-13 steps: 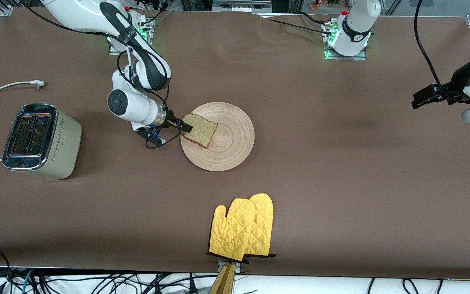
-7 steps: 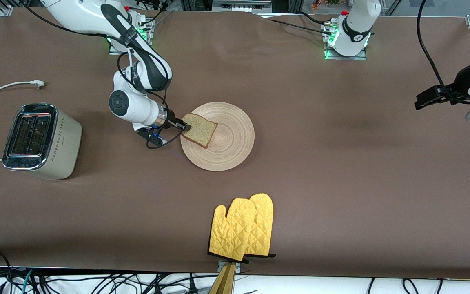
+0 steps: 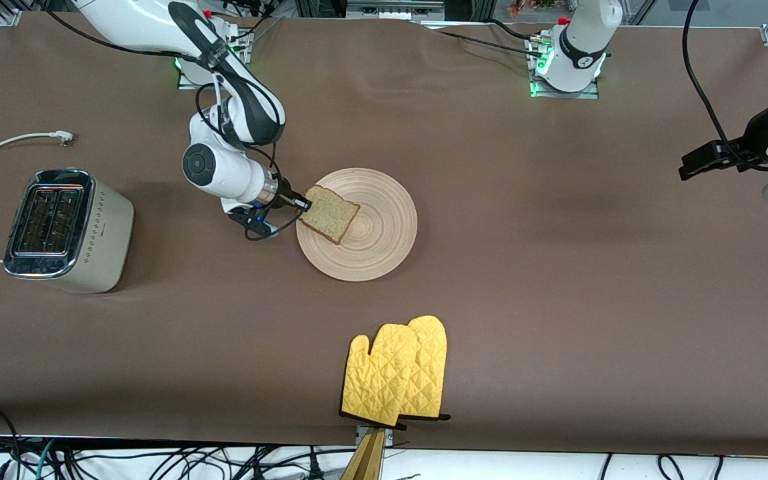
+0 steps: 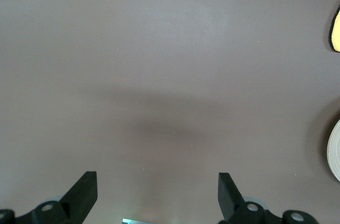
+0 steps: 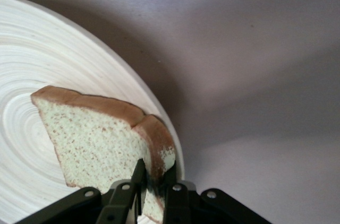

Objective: Move plate and put bread in toaster
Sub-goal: 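Close the right gripper on the bread slice, then lift the bread with the right gripper and carry it above the toaster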

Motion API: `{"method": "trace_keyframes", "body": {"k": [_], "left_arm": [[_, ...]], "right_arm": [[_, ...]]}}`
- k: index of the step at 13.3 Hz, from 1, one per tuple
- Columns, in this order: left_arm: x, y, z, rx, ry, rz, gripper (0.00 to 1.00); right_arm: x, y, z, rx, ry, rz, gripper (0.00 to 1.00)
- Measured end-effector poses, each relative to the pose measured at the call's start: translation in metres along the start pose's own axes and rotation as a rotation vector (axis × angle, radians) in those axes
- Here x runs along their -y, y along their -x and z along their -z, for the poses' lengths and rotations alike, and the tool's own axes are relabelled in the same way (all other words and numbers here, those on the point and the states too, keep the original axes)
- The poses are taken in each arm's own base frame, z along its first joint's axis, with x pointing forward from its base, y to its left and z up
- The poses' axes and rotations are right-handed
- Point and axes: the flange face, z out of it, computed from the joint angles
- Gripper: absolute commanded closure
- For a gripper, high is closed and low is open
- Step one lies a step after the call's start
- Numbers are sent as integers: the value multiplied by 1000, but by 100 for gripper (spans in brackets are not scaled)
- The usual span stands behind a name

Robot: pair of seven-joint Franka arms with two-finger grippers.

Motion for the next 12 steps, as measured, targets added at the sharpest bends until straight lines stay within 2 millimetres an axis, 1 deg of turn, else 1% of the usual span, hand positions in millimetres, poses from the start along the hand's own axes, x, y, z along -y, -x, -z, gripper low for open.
{"method": "trace_keyframes", "body": {"k": [2,3,5,7,9,12], "left_arm": [[0,0,0,0,0,0,0],[0,0,0,1,0,0,0],[0,-1,-2,3,0,0,0],[0,-2,-3,5,0,1,0],[0,-3,-5,7,-1,1,0],[0,-4,-6,9,-1,1,0]], "right_arm": [[7,-1,9,-4,-8,11,100],[13,-2,17,3,-6,18,100],[24,-6,41,23,24,45,100],[31,-19,80,41,76,63,100],[31,-37,124,60,110,48,100],[16,-70,191,73,143,45,100]]}}
